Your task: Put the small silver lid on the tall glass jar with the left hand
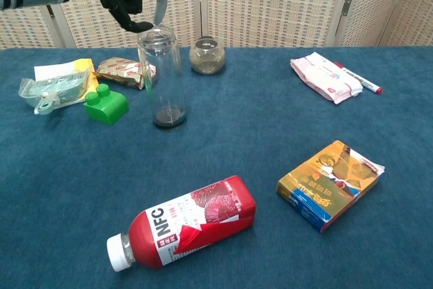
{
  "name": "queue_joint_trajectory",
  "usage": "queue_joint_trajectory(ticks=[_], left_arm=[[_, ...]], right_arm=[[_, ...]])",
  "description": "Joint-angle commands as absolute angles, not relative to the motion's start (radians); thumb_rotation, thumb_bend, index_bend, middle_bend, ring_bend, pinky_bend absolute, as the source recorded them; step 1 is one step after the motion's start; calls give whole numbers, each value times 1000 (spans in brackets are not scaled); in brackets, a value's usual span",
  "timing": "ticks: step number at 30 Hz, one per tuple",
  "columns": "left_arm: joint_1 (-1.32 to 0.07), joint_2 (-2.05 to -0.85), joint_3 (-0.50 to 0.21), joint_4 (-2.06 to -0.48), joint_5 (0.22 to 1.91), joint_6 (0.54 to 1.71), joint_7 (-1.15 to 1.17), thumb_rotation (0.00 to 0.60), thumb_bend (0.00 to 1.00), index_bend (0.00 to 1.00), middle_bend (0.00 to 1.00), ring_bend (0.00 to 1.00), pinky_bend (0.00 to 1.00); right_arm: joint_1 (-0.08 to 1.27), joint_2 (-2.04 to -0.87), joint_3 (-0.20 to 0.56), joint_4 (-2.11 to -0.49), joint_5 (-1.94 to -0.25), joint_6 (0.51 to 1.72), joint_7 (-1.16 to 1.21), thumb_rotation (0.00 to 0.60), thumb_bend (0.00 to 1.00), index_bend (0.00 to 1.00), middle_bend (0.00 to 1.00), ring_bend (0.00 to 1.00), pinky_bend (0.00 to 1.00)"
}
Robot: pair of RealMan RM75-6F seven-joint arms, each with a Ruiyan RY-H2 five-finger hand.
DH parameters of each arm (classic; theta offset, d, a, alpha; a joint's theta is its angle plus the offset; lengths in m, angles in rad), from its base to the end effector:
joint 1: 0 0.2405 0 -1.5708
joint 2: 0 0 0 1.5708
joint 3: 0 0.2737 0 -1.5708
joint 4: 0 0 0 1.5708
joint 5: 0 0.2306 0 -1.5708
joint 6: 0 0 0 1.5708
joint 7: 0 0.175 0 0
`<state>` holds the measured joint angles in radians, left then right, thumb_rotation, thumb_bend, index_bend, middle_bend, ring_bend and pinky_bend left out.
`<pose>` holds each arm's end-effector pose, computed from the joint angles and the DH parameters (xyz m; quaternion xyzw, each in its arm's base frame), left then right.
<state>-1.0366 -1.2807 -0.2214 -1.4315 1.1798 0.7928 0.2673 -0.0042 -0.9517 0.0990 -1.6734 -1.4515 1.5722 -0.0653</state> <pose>-0.0639 0.4769 0.0495 -0.8027 -0.2031 -0.3717 0.4198 -0.3450 -0.1943 0.2242 0.5677 -0.3283 0.3445 0.6718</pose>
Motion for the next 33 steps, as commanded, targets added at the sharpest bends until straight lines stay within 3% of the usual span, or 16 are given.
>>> queue_joint_trajectory(ticks=[1,7,14,33], left_arm=[[-1036,-1279,-222,-1435,1178,795,268,600,429,450,1000,978,1000],[-1006,-1242,-230,-1492,1170,842,261,600,429,354,1000,974,1000],[-939,-1184,-217,-1583,1144,909,267,600,428,346,951,898,1000],[-963,-1193,-211,-1597,1063,843,317,600,428,295,1000,963,1000]], right_arm=[[-5,-952,99,-1673,-1451,1573,-65,600,428,49,200,137,290],[-4,-950,102,-1675,-1450,1572,-66,600,429,49,200,137,290],[4,-945,106,-1678,-1448,1563,-69,600,428,49,200,137,290],[7,-946,105,-1687,-1446,1558,-81,600,428,49,200,137,290]])
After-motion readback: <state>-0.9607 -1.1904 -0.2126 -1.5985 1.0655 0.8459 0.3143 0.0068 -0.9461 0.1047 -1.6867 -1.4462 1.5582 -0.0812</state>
